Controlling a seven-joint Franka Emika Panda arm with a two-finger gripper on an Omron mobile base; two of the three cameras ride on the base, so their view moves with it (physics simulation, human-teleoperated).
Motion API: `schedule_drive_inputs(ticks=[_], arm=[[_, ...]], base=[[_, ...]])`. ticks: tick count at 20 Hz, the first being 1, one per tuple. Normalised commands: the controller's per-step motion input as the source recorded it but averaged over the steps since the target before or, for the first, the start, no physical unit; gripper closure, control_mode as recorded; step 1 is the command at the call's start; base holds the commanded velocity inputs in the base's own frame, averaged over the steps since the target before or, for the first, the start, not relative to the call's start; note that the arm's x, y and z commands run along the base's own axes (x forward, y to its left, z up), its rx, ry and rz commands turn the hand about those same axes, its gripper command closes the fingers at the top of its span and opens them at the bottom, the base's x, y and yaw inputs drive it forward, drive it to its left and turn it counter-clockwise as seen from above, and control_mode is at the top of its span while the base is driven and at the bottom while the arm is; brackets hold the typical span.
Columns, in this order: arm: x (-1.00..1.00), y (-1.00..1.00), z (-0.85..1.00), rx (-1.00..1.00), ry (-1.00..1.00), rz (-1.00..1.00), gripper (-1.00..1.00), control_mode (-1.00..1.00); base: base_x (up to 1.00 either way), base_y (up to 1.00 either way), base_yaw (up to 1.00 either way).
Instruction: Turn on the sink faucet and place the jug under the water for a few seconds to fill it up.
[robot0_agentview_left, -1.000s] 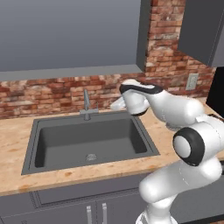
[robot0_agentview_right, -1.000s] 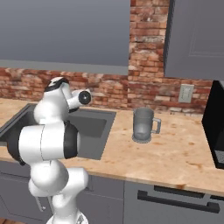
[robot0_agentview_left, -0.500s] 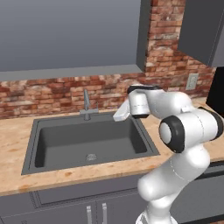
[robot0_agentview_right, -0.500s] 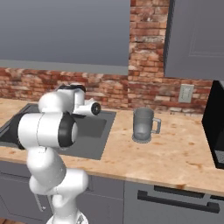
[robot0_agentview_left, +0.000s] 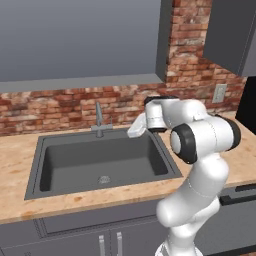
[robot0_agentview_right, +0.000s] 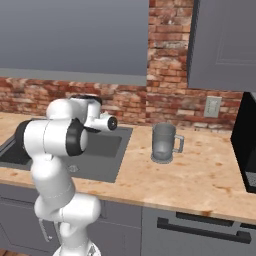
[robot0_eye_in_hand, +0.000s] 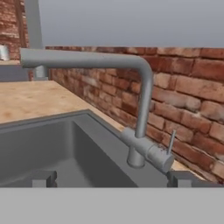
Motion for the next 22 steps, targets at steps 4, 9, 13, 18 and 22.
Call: schedule_drive_inputs(ticks=[4,9,13,18,22], arm=[[0.38,0.16,0.00,0.00,0.00,0.03,-1.00,-1.00],[0.37,0.20,-0.08,0.00,0.00,0.06,-1.00,-1.00],[0.40,0.23,-0.15,0.00,0.00,0.07,-1.00,-1.00],[0.34,0.06,-0.21,0.00,0.00,0.08,-1.00,-1.00],[0.28,0.00,-0.18,0.00,-0.05,0.07,-1.00,-1.00]], base=[[0.00,0.00,0.00],[0.00,0.00,0.00],[0.00,0.00,0.00],[0.00,0.00,0.00],[0.00,0.00,0.00]])
